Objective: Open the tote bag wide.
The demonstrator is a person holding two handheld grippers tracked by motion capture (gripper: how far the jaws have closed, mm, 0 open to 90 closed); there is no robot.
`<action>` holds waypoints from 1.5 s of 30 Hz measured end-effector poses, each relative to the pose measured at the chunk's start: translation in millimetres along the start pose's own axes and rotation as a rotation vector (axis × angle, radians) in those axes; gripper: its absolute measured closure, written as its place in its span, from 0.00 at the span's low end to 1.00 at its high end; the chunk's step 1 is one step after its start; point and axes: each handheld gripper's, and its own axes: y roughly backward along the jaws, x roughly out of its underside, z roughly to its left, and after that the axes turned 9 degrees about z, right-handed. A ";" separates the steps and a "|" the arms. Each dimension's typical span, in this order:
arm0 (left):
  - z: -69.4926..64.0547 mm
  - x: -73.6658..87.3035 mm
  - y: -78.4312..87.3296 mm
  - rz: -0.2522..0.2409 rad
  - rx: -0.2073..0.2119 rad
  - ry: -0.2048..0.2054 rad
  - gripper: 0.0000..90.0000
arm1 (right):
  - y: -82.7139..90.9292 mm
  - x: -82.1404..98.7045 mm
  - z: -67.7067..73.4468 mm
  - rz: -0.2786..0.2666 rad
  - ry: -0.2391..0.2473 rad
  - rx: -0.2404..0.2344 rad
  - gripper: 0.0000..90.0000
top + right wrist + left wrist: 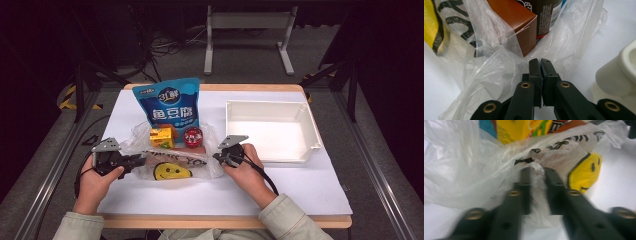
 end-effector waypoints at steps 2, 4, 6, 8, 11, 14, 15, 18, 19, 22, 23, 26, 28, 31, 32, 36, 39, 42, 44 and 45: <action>-1.7 2.2 0.7 0.022 0.010 -0.005 0.98 | 0.4 -0.2 0.3 0.000 0.001 -0.001 0.98; -2.6 6.1 0.7 0.038 0.015 -0.008 0.99 | 0.9 -0.5 0.4 0.000 0.002 -0.001 0.98; -3.4 10.5 0.2 0.056 0.030 0.002 0.99 | 0.9 -0.3 0.2 0.001 0.003 -0.001 0.98; -4.2 19.8 -2.5 0.096 0.043 0.012 0.99 | 0.7 -0.2 -0.1 0.002 0.003 0.000 0.98; -2.8 26.3 -6.5 0.130 0.045 0.018 0.99 | 0.5 -0.2 -0.1 0.003 0.003 0.002 0.98; -0.4 31.0 -13.4 0.183 0.050 0.025 0.99 | -0.1 -0.2 -0.4 0.006 0.003 0.002 0.98; 0.0 31.6 -15.7 0.199 0.043 0.026 0.99 | -0.1 -0.2 -0.5 0.007 0.003 0.002 0.98; 2.5 31.6 -23.8 0.210 0.054 0.035 0.99 | -0.2 -0.3 -0.7 0.007 0.001 0.001 0.98; 3.2 30.9 -24.2 0.212 0.061 0.037 1.00 | -0.3 -0.3 -0.7 0.008 0.002 0.001 0.98; 3.4 30.5 -24.7 0.211 0.059 0.039 1.00 | 0.2 -0.3 -0.7 0.007 0.001 -0.005 0.96; 2.7 30.7 -24.8 0.206 0.059 0.038 1.00 | 1.0 -0.4 -0.7 0.004 -0.003 -0.006 0.95; 1.9 30.5 -24.2 0.209 0.052 0.029 0.99 | 10.7 -2.8 -2.0 -0.027 -0.008 -0.016 0.90; 2.0 30.6 -24.3 0.206 0.050 0.025 0.99 | 16.1 -4.4 -2.5 -0.039 -0.011 -0.022 0.87; 2.2 30.6 -24.3 0.203 0.048 0.023 0.99 | 34.2 -9.1 -4.0 -0.101 -0.023 -0.036 0.76; 2.1 30.6 -24.2 0.203 0.047 0.022 0.99 | 38.6 -10.3 -4.1 -0.119 -0.025 -0.038 0.75; 2.0 30.7 -24.5 0.202 0.054 0.027 0.99 | 58.2 -17.4 0.5 -0.216 0.001 -0.074 0.66; 1.9 30.6 -24.5 0.202 0.051 0.025 0.99 | 58.5 -22.0 10.2 -0.254 0.047 -0.121 0.56; 1.4 30.7 -24.0 0.199 0.052 0.022 0.99 | 49.7 -23.3 16.0 -0.245 0.075 -0.172 0.50; 1.1 30.8 -23.1 0.185 0.053 0.017 0.98 | 39.5 -22.7 18.5 -0.219 0.087 -0.186 0.45; 0.9 30.8 -21.4 0.180 0.059 0.016 0.98 | 35.4 -22.2 19.1 -0.207 0.092 -0.189 0.44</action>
